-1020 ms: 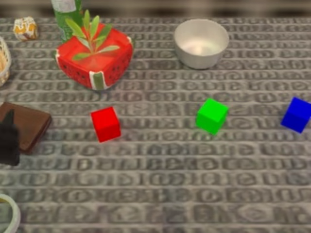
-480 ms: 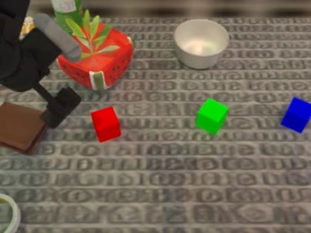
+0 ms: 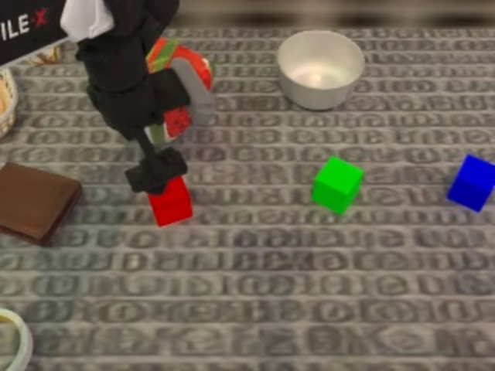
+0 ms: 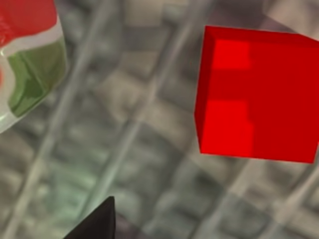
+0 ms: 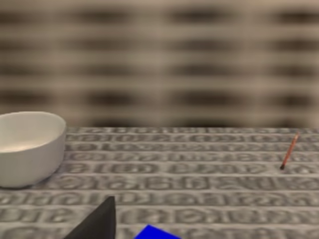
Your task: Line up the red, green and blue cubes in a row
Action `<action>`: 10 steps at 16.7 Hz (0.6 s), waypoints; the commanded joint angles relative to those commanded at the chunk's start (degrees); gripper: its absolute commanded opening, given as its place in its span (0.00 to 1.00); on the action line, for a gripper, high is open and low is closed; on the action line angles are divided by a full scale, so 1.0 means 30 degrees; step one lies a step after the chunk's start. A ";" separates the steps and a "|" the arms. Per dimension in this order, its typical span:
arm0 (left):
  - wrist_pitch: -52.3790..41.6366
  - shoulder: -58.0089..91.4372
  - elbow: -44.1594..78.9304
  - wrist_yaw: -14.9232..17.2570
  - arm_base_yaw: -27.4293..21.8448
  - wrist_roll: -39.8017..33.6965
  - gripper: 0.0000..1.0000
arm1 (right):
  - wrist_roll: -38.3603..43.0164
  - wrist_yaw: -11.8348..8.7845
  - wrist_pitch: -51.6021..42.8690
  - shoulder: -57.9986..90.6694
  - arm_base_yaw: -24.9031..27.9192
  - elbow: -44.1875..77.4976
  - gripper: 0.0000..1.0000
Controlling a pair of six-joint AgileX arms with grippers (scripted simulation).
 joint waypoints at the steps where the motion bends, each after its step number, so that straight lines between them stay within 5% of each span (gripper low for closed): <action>1: -0.0394 0.0739 0.0690 -0.0004 -0.0146 0.0287 1.00 | 0.0000 0.0000 0.0000 0.0000 0.0000 0.0000 1.00; 10: -0.0616 0.1810 0.1427 -0.0014 -0.0301 0.0728 1.00 | 0.0000 0.0000 0.0000 0.0000 0.0000 0.0000 1.00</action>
